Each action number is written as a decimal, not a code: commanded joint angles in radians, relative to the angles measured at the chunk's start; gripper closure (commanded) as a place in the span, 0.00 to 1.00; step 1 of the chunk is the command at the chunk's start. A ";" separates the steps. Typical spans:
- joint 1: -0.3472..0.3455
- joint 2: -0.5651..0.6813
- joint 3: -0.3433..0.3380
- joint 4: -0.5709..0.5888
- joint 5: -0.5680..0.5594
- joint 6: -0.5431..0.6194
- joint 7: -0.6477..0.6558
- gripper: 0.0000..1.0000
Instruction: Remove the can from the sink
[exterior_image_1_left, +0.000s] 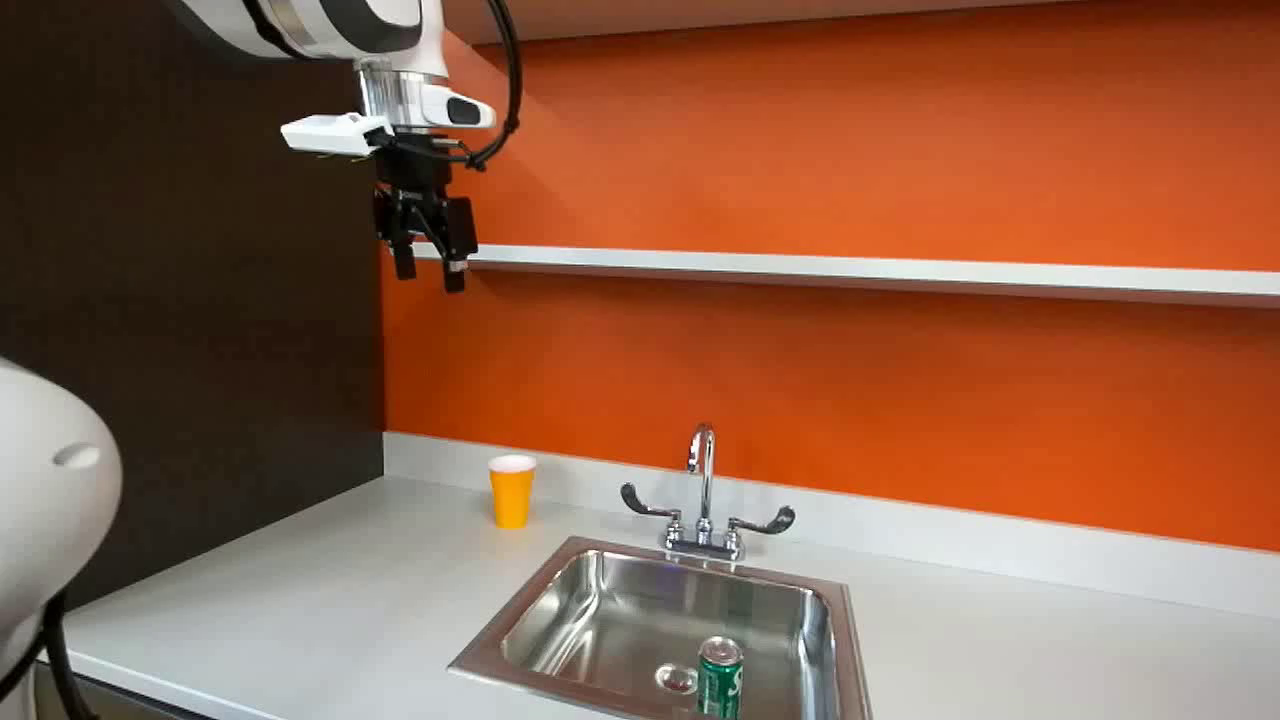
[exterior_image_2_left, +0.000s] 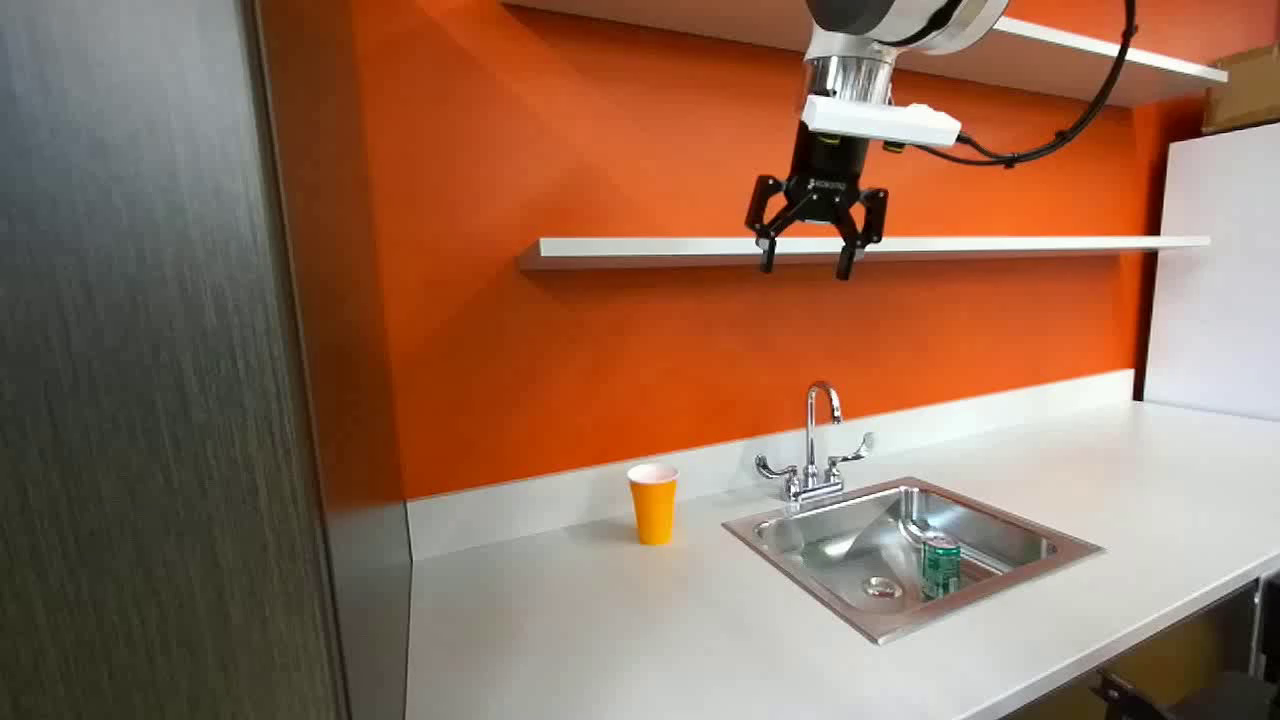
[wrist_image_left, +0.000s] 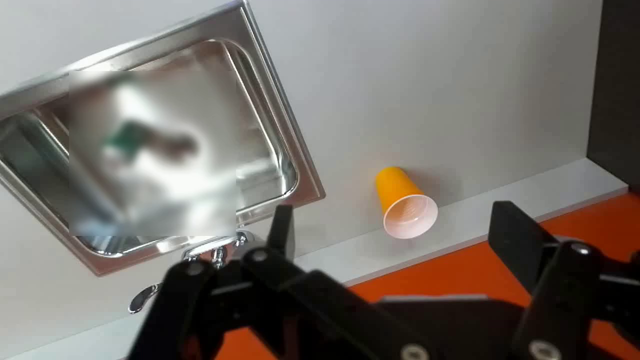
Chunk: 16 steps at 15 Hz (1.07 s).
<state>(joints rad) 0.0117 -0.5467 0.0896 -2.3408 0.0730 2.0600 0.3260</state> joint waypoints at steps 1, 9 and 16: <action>-0.007 0.000 0.006 0.002 0.004 -0.002 -0.003 0.00; -0.001 0.051 -0.080 0.020 0.037 -0.046 -0.175 0.00; -0.058 0.120 -0.171 0.038 0.004 -0.047 -0.243 0.00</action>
<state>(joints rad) -0.0082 -0.4689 -0.0590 -2.3405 0.0897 2.0393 0.1278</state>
